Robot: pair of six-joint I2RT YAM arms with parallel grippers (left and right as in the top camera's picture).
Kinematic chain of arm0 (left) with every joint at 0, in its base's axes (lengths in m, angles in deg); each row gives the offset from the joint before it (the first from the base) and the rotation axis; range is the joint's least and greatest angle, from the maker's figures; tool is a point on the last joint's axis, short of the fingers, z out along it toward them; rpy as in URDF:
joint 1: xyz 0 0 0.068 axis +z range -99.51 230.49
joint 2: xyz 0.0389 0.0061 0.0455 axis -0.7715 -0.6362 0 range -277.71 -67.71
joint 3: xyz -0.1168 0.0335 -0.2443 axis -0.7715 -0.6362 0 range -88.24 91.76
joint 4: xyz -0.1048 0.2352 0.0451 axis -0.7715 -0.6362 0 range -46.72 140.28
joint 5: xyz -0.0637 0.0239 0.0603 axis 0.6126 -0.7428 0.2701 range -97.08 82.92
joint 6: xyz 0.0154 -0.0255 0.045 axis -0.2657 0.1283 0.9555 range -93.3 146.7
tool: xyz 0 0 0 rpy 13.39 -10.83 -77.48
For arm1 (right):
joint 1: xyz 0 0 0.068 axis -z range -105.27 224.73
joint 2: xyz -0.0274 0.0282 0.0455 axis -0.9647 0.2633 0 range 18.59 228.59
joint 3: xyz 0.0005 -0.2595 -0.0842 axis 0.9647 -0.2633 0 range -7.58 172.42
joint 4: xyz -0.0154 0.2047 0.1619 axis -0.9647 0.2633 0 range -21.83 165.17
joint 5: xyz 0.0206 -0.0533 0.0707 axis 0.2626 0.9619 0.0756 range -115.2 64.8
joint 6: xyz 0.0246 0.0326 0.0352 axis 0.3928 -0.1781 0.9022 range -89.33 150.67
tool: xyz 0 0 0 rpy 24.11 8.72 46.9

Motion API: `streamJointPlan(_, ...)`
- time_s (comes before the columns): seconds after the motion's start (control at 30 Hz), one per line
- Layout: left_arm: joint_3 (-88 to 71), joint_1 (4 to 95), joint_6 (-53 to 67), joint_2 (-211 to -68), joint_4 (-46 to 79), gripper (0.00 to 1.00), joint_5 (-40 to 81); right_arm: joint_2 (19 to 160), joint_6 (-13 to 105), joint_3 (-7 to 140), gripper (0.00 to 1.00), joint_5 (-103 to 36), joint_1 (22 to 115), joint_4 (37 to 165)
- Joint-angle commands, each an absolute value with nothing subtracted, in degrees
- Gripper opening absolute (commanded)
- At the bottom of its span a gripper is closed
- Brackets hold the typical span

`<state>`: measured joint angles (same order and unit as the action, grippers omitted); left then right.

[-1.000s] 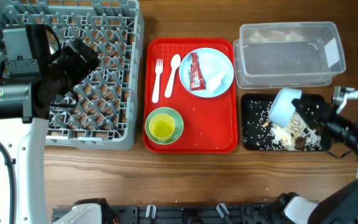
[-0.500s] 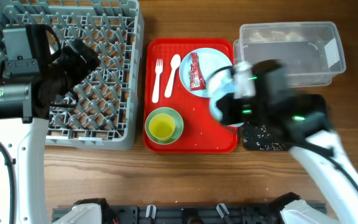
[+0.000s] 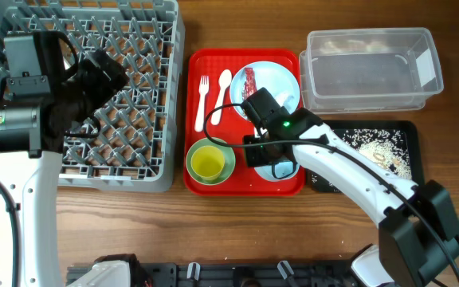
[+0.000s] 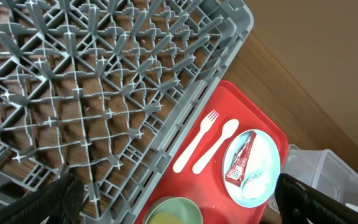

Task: Sort waste into correct bins and load items into the dishwasher rack
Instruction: 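Carry the empty bowl back and set it on the red tray, then grasp the tissue on the light-blue plate with the right gripper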

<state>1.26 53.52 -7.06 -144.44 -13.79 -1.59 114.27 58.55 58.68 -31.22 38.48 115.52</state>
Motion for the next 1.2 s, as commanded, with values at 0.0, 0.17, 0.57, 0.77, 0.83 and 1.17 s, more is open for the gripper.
streamJointPlan(0.0,1.8,53.8,-7.2,-144.7,-13.7,1.0,-1.1,114.8,59.2,58.8,0.04,-33.0,38.2,115.3)
streamJointPlan(0.17,1.8,53.8,-7.2,-144.7,-13.7,1.0,-1.1,114.8,59.3,56.2,0.16,-33.0,38.2,114.0)
streamJointPlan(0.57,1.8,53.8,-7.2,-144.7,-13.7,1.0,-1.1,111.2,54.6,67.5,0.38,-32.9,39.6,112.1)
streamJointPlan(0.77,1.8,53.8,-7.2,-144.7,-13.7,1.0,-1.1,109.7,54.6,70.9,0.4,-22.1,41.2,107.8)
streamJointPlan(0.83,1.8,53.8,-7.2,-144.7,-13.7,1.0,-1.1,111.1,54.7,70.9,0.39,-15.4,42.6,106.0)
streamJointPlan(1.17,1.8,53.8,-7.2,-144.7,-13.7,1.0,-1.1,123.5,56.4,70.8,0.34,-11.4,46.4,101.4)
